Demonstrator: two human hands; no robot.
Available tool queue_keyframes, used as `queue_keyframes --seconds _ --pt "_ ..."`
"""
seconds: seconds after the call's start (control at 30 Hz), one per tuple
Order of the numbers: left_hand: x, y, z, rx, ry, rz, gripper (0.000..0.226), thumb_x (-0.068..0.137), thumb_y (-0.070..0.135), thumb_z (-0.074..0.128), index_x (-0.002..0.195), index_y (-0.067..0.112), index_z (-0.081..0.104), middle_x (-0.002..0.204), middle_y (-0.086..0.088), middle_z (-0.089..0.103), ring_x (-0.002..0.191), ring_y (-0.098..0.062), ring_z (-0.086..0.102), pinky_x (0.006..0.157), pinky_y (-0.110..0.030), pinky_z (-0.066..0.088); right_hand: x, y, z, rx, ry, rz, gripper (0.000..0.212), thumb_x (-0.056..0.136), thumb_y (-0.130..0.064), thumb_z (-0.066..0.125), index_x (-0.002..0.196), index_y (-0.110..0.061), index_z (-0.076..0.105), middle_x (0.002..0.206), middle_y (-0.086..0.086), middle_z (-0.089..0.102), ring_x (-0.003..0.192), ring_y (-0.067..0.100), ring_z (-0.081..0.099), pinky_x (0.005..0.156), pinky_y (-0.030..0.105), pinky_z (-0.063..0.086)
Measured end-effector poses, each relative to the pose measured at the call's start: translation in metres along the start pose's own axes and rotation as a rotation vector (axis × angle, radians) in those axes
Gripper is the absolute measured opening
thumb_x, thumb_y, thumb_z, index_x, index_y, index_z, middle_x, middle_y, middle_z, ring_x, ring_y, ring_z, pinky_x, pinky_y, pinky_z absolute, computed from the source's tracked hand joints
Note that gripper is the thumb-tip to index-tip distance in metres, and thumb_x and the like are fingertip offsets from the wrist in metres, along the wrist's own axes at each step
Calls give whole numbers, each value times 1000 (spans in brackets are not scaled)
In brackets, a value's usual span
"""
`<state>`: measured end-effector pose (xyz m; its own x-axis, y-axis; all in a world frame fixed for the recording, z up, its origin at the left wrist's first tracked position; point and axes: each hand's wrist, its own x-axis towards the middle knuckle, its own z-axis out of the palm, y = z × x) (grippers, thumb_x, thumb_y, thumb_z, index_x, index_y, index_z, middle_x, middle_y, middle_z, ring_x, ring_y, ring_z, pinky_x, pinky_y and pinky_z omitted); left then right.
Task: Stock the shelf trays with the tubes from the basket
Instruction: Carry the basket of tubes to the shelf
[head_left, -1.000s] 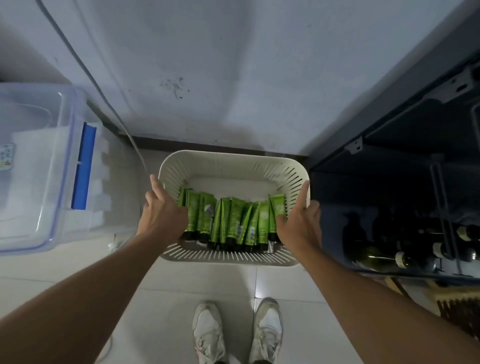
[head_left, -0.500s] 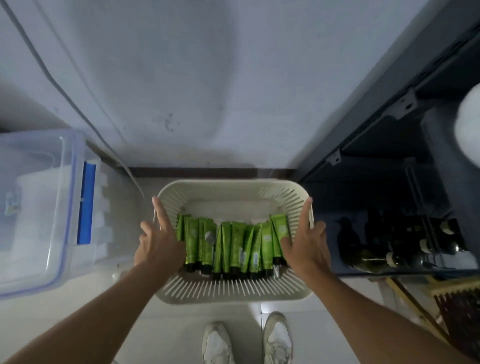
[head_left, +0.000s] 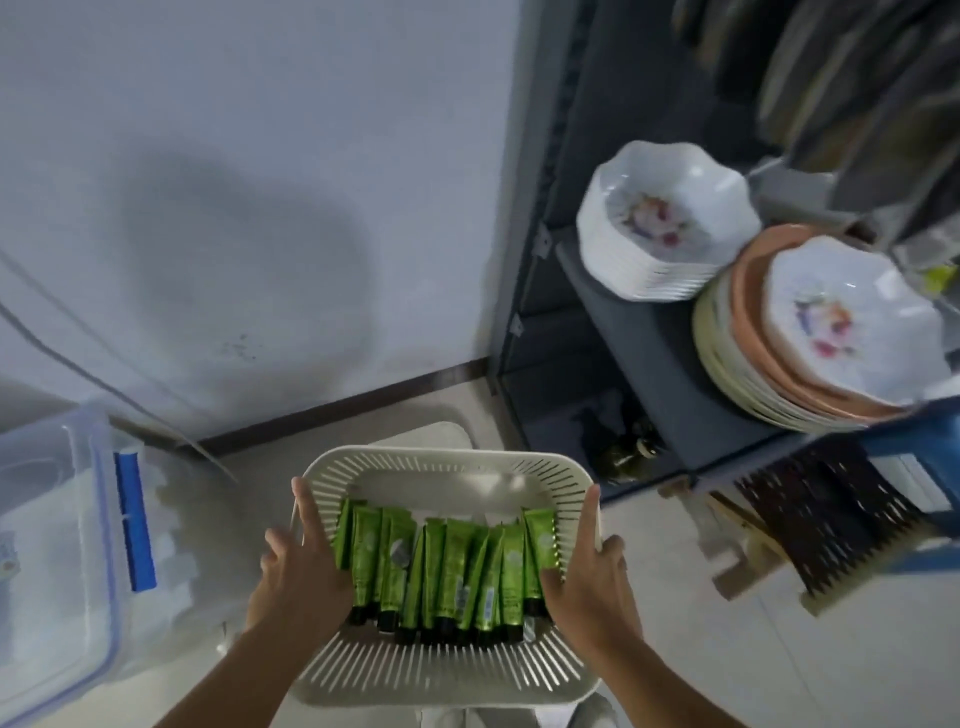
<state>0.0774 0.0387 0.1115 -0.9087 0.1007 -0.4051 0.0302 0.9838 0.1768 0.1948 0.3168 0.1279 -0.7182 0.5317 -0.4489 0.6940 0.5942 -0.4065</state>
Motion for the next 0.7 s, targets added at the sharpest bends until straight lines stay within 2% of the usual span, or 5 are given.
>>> queue_keyframes --seconds 0.23,0.43,0.5,0.57,0.7 --pt "-56 90 24 155 -88 119 118 80 24 62 150 13 -32 108 -20 44 82 -34 60 75 -38 54 -45 109 -36 93 41 158 99 88 -31 52 144 -42 -28 97 6 38 83 23 51 70 38 55" --pt "-120 186 59 137 -133 227 120 79 22 63 149 14 -33 119 -26 43 78 -35 57 65 -39 52 -66 215 -92 136 88 222 101 86 -28 56 146 -44 -24 98 5 38 85 26 51 67 40 52" --pt "-145 229 72 122 -165 232 116 82 25 64 152 16 -29 127 -31 41 94 -41 60 77 -44 54 -72 258 -121 148 94 257 99 86 -27 54 147 -43 -23 98 4 37 88 27 48 67 39 49" --pt "-169 273 81 182 -145 263 114 80 26 63 154 12 -24 130 -34 42 102 -43 60 84 -44 53 -77 299 -150 143 127 268 98 85 -30 53 147 -43 -22 95 4 38 86 27 48 66 39 49" --pt "-208 366 89 203 -160 263 115 77 37 59 153 22 -25 118 -29 49 93 -41 65 76 -42 55 -88 375 -209 169 194 279 90 86 -49 45 148 -45 -20 91 4 41 83 27 49 66 40 50"
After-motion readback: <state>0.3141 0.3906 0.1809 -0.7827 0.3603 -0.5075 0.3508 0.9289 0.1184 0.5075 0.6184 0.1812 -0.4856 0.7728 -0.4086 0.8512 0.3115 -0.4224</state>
